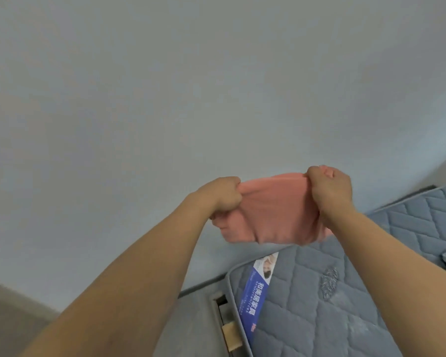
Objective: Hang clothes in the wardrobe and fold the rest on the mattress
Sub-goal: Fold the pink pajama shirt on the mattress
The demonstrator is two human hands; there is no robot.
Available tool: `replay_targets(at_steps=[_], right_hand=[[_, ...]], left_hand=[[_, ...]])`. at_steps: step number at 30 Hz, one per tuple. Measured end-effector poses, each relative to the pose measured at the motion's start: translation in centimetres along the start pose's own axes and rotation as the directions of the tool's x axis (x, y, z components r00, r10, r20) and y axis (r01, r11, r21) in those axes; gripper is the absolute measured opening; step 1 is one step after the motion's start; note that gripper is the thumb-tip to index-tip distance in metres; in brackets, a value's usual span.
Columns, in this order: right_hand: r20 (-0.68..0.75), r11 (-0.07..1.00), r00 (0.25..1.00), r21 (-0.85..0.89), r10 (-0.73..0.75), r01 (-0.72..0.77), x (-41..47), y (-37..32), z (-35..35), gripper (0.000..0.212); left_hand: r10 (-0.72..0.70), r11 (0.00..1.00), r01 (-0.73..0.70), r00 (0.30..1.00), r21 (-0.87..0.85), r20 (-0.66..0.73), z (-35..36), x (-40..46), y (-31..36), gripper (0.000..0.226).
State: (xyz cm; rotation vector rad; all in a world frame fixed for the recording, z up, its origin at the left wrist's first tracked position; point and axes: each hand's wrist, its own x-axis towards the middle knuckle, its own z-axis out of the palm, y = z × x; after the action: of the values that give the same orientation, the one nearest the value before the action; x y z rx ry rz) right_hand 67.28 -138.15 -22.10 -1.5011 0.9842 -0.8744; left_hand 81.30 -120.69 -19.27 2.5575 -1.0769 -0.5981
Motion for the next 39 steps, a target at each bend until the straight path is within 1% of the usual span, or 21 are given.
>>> replay_targets(at_steps=[2, 4, 8, 10, 12, 13, 16, 18, 19, 22, 24, 26, 28, 30, 31, 32, 33, 34, 35, 37, 39], right_hand=[[0.082, 0.998, 0.995, 0.040, -0.048, 0.045, -3.9, -2.1, 1.9, 0.023], [0.142, 0.996, 0.988, 0.075, -0.067, 0.057, -8.3, -4.3, 3.4, 0.024], [0.263, 0.981, 0.963, 0.194, -0.058, 0.006, -17.4, -8.7, 6.6, 0.033], [0.347, 0.973, 0.937, 0.229, -0.049, -0.034, -21.8, -11.1, 8.7, 0.029], [0.447, 0.970, 0.893, 0.235, -0.050, -0.063, -26.2, -13.8, 11.2, 0.009], [0.491, 0.968, 0.869, 0.240, -0.057, -0.072, -28.3, -15.2, 12.5, 0.006], [0.602, 0.962, 0.788, 0.271, -0.132, -0.046, -34.5, -18.8, 16.7, 0.009], [0.659, 0.961, 0.733, 0.275, -0.169, -0.026, -38.5, -20.7, 19.3, 0.009], [0.687, 0.963, 0.703, 0.270, -0.180, -0.017, -40.5, -21.6, 20.5, 0.009], [0.749, 0.962, 0.622, 0.272, -0.227, 0.024, -46.4, -23.7, 23.7, 0.021], [0.779, 0.956, 0.571, 0.289, -0.261, 0.044, -50.3, -25.0, 25.3, 0.022], [0.810, 0.949, 0.505, 0.307, -0.299, 0.070, -54.1, -26.0, 26.2, 0.027], [0.844, 0.949, 0.441, 0.309, -0.305, 0.063, -57.3, -26.7, 26.8, 0.029], [0.884, 0.940, 0.321, 0.321, -0.340, 0.113, -60.6, -27.1, 26.8, 0.027], [0.902, 0.931, 0.234, 0.337, -0.362, 0.143, -62.4, -27.4, 26.6, 0.026], [0.911, 0.929, 0.187, 0.347, -0.366, 0.129, -64.3, -27.6, 26.2, 0.024], [0.919, 0.934, 0.164, 0.348, -0.358, 0.085, -66.4, -27.7, 25.6, 0.023], [0.922, 0.935, 0.159, 0.352, -0.354, 0.043, -68.1, -27.8, 24.9, 0.023], [0.921, 0.927, 0.113, 0.373, -0.374, 0.026, -70.4, -27.9, 23.6, 0.024], [0.888, 0.887, -0.041, 0.459, -0.457, 0.047, -75.0, -28.0, 20.5, 0.021], [0.813, 0.822, -0.195, 0.567, -0.549, 0.050, -79.5, -28.4, 17.0, 0.024]], left_hand=[[-0.060, 0.997, 0.064, 0.995, 0.047, -0.083, -1.1, -5.1, -2.4, 0.015], [-0.095, 0.983, 0.121, 0.979, 0.139, -0.181, -2.2, -10.9, -4.3, 0.014], [-0.135, 0.942, 0.230, 0.926, 0.243, -0.353, -5.7, -23.1, -8.2, 0.014], [-0.137, 0.936, 0.257, 0.897, 0.243, -0.419, -7.8, -29.2, -10.5, 0.012], [-0.153, 0.924, 0.297, 0.866, 0.243, -0.476, -9.9, -35.0, -12.8, 0.010], [-0.175, 0.915, 0.327, 0.850, 0.237, -0.497, -10.8, -37.8, -13.9, 0.010], [-0.241, 0.881, 0.414, 0.809, 0.228, -0.537, -12.7, -45.7, -17.2, 0.018], [-0.251, 0.851, 0.463, 0.774, 0.249, -0.581, -13.3, -50.4, -19.3, 0.021], [-0.256, 0.831, 0.494, 0.749, 0.258, -0.611, -13.6, -52.6, -20.3, 0.026], [-0.273, 0.749, 0.606, 0.650, 0.268, -0.709, -13.9, -58.6, -22.7, 0.046], [-0.312, 0.687, 0.689, 0.565, 0.229, -0.764, -14.0, -62.2, -23.6, 0.044], [-0.373, 0.606, 0.776, 0.469, 0.173, -0.801, -13.7, -65.5, -23.8, 0.039], [-0.430, 0.492, 0.859, 0.378, 0.138, -0.820, -12.7, -68.4, -23.3, 0.035], [-0.471, 0.401, 0.912, 0.287, 0.087, -0.834, -11.2, -71.3, -22.2, 0.034], [-0.483, 0.359, 0.931, 0.250, 0.070, -0.839, -10.4, -72.9, -21.4, 0.034], [-0.490, 0.315, 0.947, 0.221, 0.066, -0.843, -9.6, -74.6, -20.4, 0.035], [-0.492, 0.271, 0.960, 0.196, 0.064, -0.848, -8.7, -76.6, -19.3, 0.035], [-0.487, 0.236, 0.969, 0.179, 0.069, -0.855, -8.0, -78.3, -18.4, 0.035], [-0.490, 0.184, 0.981, 0.142, 0.057, -0.860, -7.0, -80.5, -16.9, 0.035], [-0.506, 0.096, 0.995, 0.045, -0.004, -0.861, -4.9, -85.1, -13.5, 0.034], [-0.543, 0.025, 0.996, -0.062, -0.089, -0.837, -2.9, -89.9, -10.0, 0.030]])
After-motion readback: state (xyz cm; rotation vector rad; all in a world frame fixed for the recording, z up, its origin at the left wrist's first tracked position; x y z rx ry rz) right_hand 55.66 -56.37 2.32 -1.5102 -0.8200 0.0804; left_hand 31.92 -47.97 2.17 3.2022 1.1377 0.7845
